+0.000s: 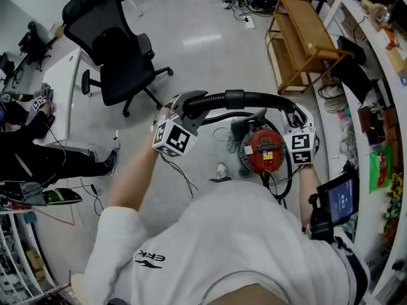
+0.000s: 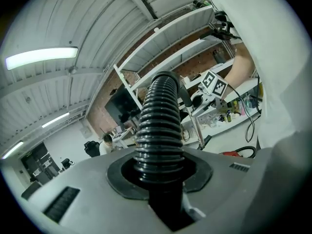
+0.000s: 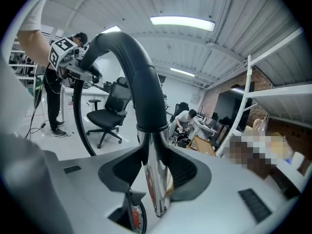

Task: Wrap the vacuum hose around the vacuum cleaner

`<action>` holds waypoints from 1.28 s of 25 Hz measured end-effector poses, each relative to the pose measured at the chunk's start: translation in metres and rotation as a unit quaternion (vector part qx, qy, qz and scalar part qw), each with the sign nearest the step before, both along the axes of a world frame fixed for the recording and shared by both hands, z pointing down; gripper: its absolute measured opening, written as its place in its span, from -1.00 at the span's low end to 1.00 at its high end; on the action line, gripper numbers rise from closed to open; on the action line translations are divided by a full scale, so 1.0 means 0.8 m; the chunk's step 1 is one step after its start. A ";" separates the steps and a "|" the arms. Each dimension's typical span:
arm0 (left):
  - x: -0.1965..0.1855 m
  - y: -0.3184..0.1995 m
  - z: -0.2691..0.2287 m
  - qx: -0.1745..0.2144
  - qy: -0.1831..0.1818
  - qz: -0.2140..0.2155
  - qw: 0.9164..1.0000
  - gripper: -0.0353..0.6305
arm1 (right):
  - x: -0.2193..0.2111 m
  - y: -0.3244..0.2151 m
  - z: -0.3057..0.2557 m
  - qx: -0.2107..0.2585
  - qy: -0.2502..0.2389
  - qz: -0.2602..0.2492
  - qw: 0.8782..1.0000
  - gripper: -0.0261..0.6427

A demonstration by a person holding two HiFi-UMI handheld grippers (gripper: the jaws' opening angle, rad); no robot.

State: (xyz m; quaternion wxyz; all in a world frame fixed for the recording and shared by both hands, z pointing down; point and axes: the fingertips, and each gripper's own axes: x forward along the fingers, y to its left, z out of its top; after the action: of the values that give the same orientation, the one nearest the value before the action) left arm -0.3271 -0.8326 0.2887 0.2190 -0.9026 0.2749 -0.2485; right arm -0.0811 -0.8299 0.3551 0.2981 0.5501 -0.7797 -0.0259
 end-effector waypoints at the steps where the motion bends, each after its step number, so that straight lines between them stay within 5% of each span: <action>1: 0.002 0.010 0.002 -0.004 -0.004 -0.003 1.000 -0.60 | 0.002 0.007 0.001 -0.001 -0.001 -0.004 1.000 -0.41; 20: 0.055 0.233 0.044 -0.043 -0.033 -0.079 0.995 -0.60 | 0.055 0.176 0.036 -0.020 -0.006 -0.079 0.997 -0.41; 32: 0.086 0.342 0.062 -0.054 -0.017 -0.065 0.996 -0.60 | 0.081 0.289 0.070 -0.053 -0.016 -0.055 0.997 -0.41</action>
State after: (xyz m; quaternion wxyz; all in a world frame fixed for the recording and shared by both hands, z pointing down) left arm -0.2580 -0.5587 0.3381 0.1576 -0.8890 0.3156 -0.2919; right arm -0.0163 -0.5984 0.4107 0.3124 0.4900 -0.8138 0.0079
